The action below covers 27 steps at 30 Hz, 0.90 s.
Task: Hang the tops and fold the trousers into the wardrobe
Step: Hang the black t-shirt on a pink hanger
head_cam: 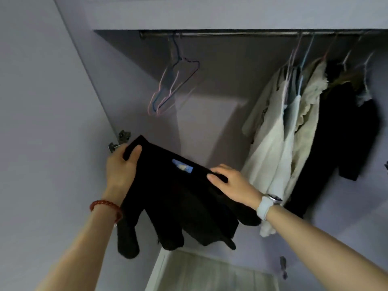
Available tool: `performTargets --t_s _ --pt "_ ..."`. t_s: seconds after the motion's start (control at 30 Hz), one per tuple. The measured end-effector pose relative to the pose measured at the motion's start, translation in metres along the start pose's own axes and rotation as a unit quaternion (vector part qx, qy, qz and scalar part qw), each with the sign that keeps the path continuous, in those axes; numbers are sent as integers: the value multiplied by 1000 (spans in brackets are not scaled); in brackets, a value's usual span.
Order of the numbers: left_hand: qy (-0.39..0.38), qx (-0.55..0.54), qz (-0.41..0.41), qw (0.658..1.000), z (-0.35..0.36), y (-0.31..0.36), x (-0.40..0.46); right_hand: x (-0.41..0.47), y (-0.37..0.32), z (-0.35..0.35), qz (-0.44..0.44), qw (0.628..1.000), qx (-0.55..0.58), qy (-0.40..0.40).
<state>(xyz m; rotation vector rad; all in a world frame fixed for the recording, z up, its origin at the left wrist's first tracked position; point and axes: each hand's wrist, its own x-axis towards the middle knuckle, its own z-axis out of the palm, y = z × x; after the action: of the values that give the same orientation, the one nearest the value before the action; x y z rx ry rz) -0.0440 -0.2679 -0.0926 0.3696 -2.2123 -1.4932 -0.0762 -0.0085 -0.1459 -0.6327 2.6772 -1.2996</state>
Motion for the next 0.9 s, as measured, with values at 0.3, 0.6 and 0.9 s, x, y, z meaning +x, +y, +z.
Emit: performTargets --t_s 0.3,0.6,0.9 --pt "72 15 -7 997 -19 -14 51 194 -81 21 141 913 373 86" --pt "83 17 14 996 -31 -24 88 277 -105 35 196 867 445 115" --pt "71 7 -5 997 -30 -20 89 272 -100 5 157 874 430 163"
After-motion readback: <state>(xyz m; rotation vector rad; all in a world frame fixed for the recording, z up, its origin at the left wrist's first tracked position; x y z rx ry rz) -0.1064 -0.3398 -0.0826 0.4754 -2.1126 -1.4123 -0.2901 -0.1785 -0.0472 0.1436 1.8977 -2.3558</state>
